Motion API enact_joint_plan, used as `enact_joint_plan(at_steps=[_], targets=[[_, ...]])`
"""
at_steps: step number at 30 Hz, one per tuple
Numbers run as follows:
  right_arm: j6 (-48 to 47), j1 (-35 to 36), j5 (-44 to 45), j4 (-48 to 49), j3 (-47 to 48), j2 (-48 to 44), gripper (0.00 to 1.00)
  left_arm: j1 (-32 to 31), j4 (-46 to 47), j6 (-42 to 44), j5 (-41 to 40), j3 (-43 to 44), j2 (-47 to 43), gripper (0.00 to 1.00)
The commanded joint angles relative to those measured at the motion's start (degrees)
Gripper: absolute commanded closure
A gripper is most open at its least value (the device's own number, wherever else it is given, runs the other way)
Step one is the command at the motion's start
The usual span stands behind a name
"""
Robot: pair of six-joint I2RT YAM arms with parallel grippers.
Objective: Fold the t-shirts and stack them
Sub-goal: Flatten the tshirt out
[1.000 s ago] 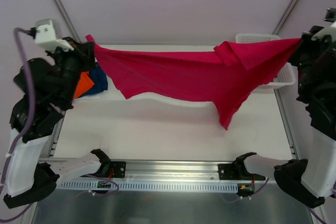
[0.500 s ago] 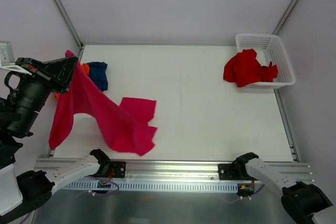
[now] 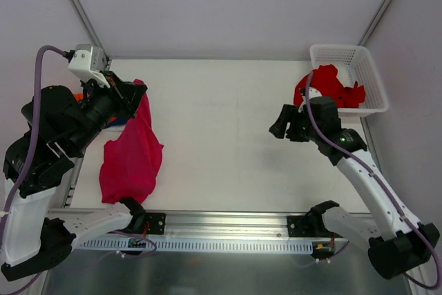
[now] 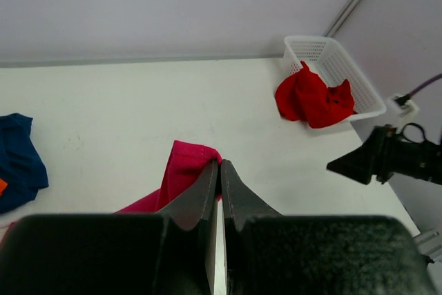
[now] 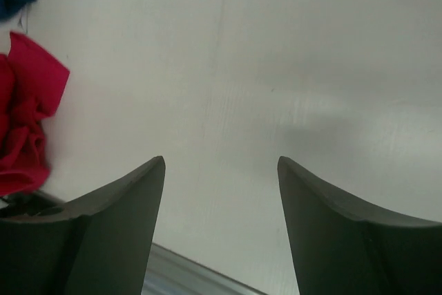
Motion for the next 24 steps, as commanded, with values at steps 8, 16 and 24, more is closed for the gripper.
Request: enact_joint_plan(at_steps=[8,16,24], targets=[[12.35,10.64,-18.79,34.66,-4.96,20.54,0.29,-0.27,2.8,-0.17,6.23,0.68,2.81,1.0],[11.05,13.82,-13.36,34.26,-0.38,25.94,0.3,-1.05,2.89,-0.08,28.11,17.45,21.4,1.0],[6.12,13.21,-6.77,28.45,-3.63,19.89,0.3,-12.22,2.53,-3.76,43.94,53.83,53.08,1.0]])
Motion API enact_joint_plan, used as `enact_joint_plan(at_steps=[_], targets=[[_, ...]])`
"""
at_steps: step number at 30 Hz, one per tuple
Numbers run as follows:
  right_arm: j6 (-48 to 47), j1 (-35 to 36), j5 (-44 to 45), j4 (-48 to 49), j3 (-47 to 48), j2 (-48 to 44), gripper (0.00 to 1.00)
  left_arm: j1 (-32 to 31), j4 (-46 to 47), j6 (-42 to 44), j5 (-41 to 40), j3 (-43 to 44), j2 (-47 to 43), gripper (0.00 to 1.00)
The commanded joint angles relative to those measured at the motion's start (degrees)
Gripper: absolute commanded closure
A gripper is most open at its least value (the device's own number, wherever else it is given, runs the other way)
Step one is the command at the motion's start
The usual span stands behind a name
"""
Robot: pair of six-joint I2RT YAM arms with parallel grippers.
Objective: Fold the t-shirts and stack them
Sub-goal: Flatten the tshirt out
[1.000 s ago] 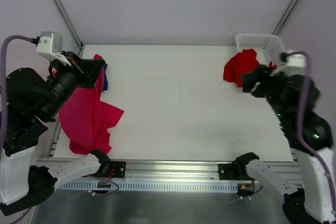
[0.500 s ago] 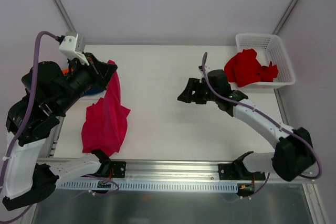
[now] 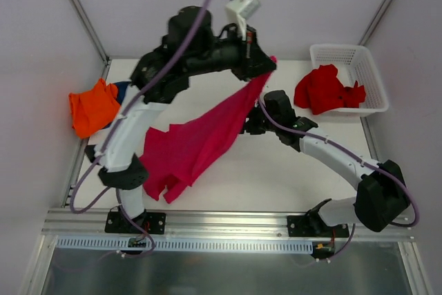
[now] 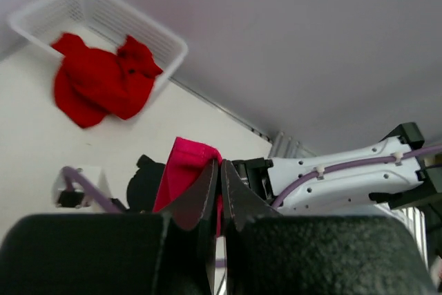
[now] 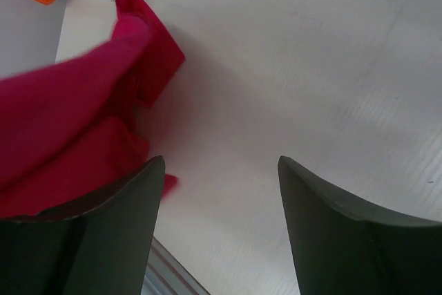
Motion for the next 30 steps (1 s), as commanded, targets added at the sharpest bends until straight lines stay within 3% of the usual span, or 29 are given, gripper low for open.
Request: enact_joint_plan(at_steps=[1,5,12,15,20,30], targets=[[-3.54,-1.11,4.21,-1.04,-1.26,-5.76,0.3,-1.88,1.42,-3.31,10.98,10.38,7.63,1.0],[-4.95,-2.52,7.55,-2.71,-4.26,-10.85,0.3,-1.88,3.7,-0.59,5.7,3.63,2.12,1.0],[-5.83,-3.49,14.23,-6.48,-6.02,-17.19,0.29,-1.97,3.71,2.48,0.17,-0.24,-11.14,1.0],[-4.26,-3.31,16.85,-7.9,-7.51,-19.65,0.29,-1.88,3.62,4.59,-7.82,-10.58,-19.3,1.0],[-4.25,-2.52,22.23,-9.39,-11.12,-22.99,0.29,-1.88,3.44,3.99,-21.1,-35.73,-30.66,1.0],[-1.44,1.16,20.39,-6.23,-12.62,-15.19,0.3,-1.79,3.62,-1.64,-26.56,-66.13,-39.64,1.0]])
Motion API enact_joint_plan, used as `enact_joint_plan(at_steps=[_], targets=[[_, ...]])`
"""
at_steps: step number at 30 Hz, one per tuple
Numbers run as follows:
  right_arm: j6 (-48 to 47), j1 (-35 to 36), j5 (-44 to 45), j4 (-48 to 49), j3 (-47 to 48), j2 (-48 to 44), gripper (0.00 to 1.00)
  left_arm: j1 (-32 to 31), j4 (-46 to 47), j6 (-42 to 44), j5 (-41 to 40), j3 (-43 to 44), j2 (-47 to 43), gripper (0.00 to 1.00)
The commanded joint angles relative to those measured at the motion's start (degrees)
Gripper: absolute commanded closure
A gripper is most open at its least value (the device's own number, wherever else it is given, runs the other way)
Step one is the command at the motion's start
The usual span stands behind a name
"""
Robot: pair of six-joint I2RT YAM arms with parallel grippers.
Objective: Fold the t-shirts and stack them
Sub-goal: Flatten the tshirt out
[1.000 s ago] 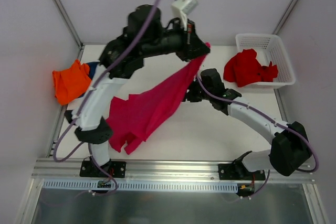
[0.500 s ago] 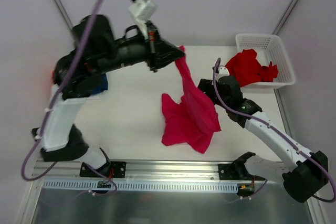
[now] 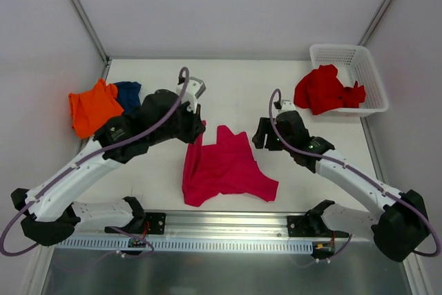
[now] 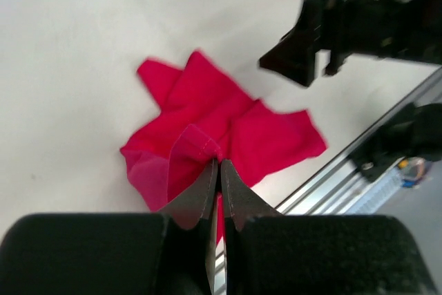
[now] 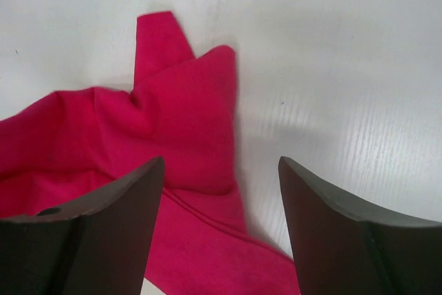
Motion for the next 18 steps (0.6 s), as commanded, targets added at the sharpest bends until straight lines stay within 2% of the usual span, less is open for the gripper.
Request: enact_joint_plan(at_steps=[1,9,14,18], targets=[[2.3,2.39,-0.26,2.38,0.37,2.88,0.3,0.37,0.49,-3.43,-5.42,-6.53,-1.79,1.0],[8.01,15.3,5.62,1.94,0.02,4.9,0.3,0.37,0.93,-5.46,-8.33,-14.54,-2.84,1.0],[11.26,23.03,11.41,0.01,2.04,9.46,0.3,0.37,1.11,-5.46,-8.95,-15.6,-4.42,1.0],[13.9,26.39,13.71,-0.34,3.01,15.18,0.3,0.37,1.2,-5.37,-9.03,-16.3,-6.36,1.0]])
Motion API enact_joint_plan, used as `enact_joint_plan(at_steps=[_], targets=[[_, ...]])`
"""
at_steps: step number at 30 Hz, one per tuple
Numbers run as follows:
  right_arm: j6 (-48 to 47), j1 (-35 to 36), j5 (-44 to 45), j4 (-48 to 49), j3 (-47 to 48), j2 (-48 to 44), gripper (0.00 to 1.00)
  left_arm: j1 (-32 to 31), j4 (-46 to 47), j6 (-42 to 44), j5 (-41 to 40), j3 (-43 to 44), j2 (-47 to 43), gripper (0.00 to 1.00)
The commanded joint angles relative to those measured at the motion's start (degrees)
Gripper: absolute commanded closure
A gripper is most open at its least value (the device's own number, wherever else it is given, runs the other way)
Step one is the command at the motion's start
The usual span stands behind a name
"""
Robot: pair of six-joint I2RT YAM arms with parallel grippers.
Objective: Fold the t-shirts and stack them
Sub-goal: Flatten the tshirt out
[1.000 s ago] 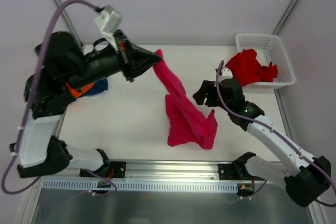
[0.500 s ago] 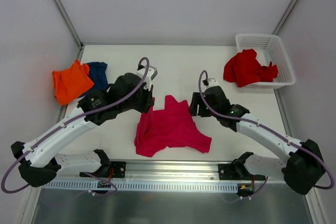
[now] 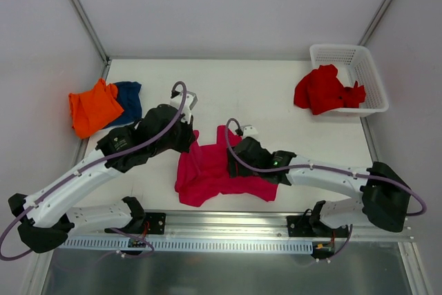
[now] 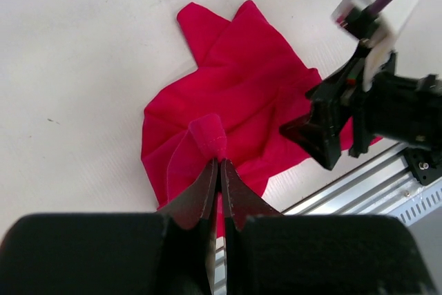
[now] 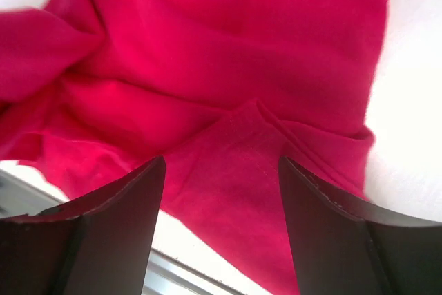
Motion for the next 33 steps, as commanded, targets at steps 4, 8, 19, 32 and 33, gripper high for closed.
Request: enact_joint_plan(at_steps=[4,8,19,32,33], targets=[[4.62,2.79,4.58,-0.45,4.85,9.99,0.31,0.37,1.3,-0.98,-2.15,-1.62,-4.77,1.0],[4.71,3.49,6.59,-2.9,8.54,14.65,0.54,0.46,1.22,-1.07,-2.85,-3.37,-7.76,1.0],[3.56,6.57,24.32,-25.83,19.44,6.35,1.0,0.81,1.3,-1.42,-2.33,-4.35,-9.0,1.0],[-4.61,0.25,29.38,-45.28,26.49,-10.39,0.79,0.81,2.27,-2.39,-4.09,-4.96,-6.1,1.0],[-4.44,-1.06,28.23,-45.19,24.48,-9.52,0.79,0.81,2.36,-2.39,-4.0,-5.05,-6.18,1.0]])
